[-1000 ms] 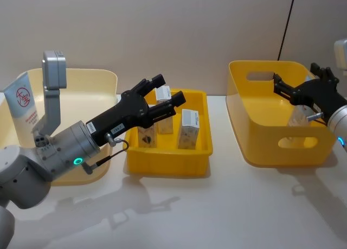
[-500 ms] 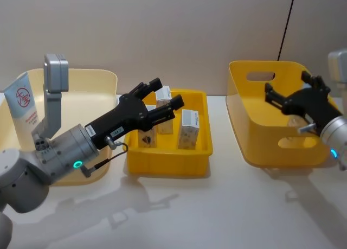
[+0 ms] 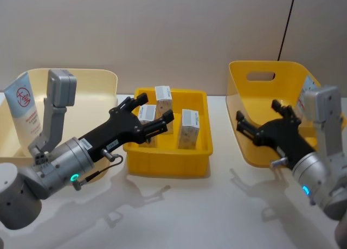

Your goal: Bimanual collaborative sorting of washing and personal care products

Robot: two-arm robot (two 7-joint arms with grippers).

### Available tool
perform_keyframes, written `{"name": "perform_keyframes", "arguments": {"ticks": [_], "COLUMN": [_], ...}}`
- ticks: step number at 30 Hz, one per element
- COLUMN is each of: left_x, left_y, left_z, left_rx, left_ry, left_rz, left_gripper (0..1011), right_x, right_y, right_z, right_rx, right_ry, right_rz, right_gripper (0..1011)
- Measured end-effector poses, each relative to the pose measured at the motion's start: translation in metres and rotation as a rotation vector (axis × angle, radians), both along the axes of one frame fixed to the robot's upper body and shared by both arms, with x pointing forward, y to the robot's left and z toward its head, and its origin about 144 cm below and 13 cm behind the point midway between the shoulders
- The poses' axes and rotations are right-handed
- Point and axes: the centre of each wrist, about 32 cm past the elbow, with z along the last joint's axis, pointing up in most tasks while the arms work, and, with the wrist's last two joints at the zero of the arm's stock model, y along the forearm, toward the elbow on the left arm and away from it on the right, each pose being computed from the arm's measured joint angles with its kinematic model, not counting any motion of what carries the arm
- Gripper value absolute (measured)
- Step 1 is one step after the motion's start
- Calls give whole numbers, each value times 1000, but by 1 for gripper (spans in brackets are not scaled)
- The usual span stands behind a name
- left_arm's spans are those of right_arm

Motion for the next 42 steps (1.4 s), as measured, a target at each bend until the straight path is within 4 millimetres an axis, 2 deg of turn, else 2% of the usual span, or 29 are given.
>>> {"name": "perform_keyframes", "arguments": {"ticks": [16,42], "left_x": [-25,-68], "left_y": [5,9], "left_z": [-7,-14], "left_rx": [128,303], "left_ry": [-6,-80], "left_rz": [191,500], "left_gripper": [1003,1003], "right_x": [-35,-35], "right_y": [34,35], "right_z": [-32,-31], "right_rx": [99,105], "right_ry": [2,4], "right_rz": [53,72], "right_gripper": [1001,1001]}}
